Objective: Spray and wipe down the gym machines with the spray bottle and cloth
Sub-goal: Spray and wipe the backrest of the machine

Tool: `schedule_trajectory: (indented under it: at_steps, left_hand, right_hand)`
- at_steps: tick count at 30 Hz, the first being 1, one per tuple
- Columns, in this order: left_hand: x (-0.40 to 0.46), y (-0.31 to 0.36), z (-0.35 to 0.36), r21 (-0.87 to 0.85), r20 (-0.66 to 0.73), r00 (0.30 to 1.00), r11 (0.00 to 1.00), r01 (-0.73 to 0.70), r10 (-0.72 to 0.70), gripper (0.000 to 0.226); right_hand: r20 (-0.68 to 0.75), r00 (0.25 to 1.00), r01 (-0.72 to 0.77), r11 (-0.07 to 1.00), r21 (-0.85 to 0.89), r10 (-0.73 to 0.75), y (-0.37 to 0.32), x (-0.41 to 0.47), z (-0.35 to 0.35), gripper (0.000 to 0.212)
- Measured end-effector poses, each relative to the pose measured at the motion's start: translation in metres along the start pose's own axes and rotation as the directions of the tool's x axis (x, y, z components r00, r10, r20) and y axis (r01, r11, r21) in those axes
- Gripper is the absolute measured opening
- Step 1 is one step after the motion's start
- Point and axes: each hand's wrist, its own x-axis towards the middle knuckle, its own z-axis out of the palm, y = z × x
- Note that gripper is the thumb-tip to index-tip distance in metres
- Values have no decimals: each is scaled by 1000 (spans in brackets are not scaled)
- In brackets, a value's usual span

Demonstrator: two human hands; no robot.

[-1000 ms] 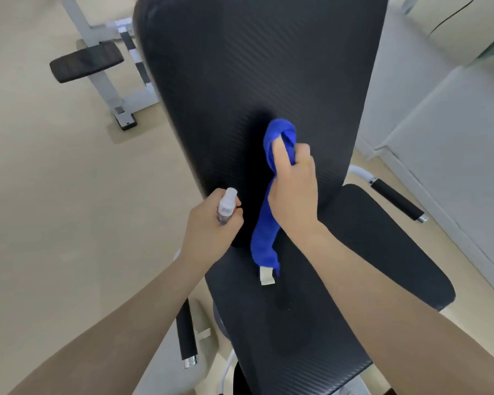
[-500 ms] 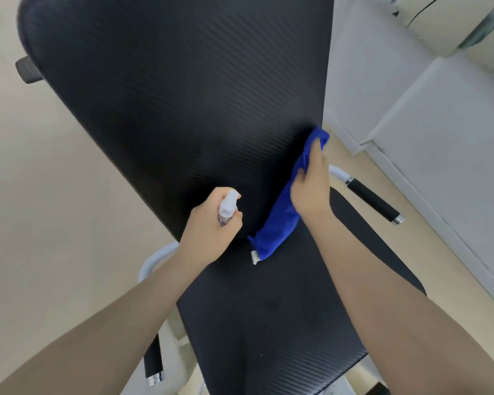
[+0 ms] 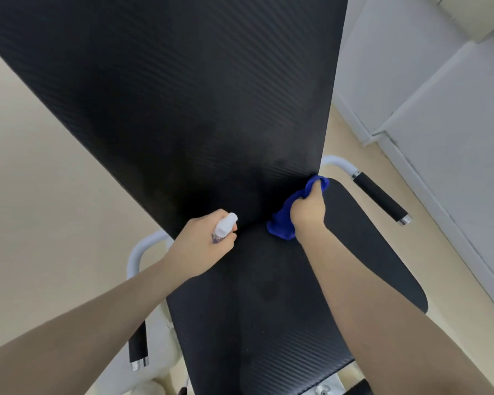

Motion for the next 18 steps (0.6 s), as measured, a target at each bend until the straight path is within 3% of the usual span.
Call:
schedule_trajectory:
  at_steps: [2, 5, 8, 11, 13, 14, 16, 18]
  left_hand:
    - [-7, -6, -2, 17, -2, 1000, 999, 28, -28, 4]
    - [-18, -12, -8, 53, -24, 999, 998, 42, -40, 3]
    - [-28, -28, -15, 105, 31, 999, 994, 26, -29, 11]
    - [-36, -53, -20, 73, 35, 996, 995, 75, -77, 11]
    - [-42, -65, -23, -25, -16, 989, 989, 149, -149, 32]
    - [-46, -69, -26, -106, -42, 982, 978, 179, -184, 41]
    - [-53, -69, -33, -212, -94, 970, 957, 200, -224, 45]
    - [-57, -69, -46, -239, -185, 958, 956, 171, -218, 33]
  right_hand:
    - [-89, 976, 203, 979, 11, -201, -26, -4, -9, 57]
    - [-199, 876, 448, 894, 1, -438, -62, -13, -16, 57]
    - [-200, 904, 381, 924, -23, -377, -55, -24, -4, 60]
    - [12, 988, 156, 973, -167, -156, -10, -40, 26, 68]
    - [92, 996, 43, 957, -287, -17, 11, -53, 47, 73]
    - [69, 997, -18, 978, -208, 33, 8, -61, 53, 72]
    - [-3, 1000, 20, 998, -59, -21, -9, -72, 57, 64]
    - [-84, 965, 250, 968, 26, -247, -39, -85, 50, 57]
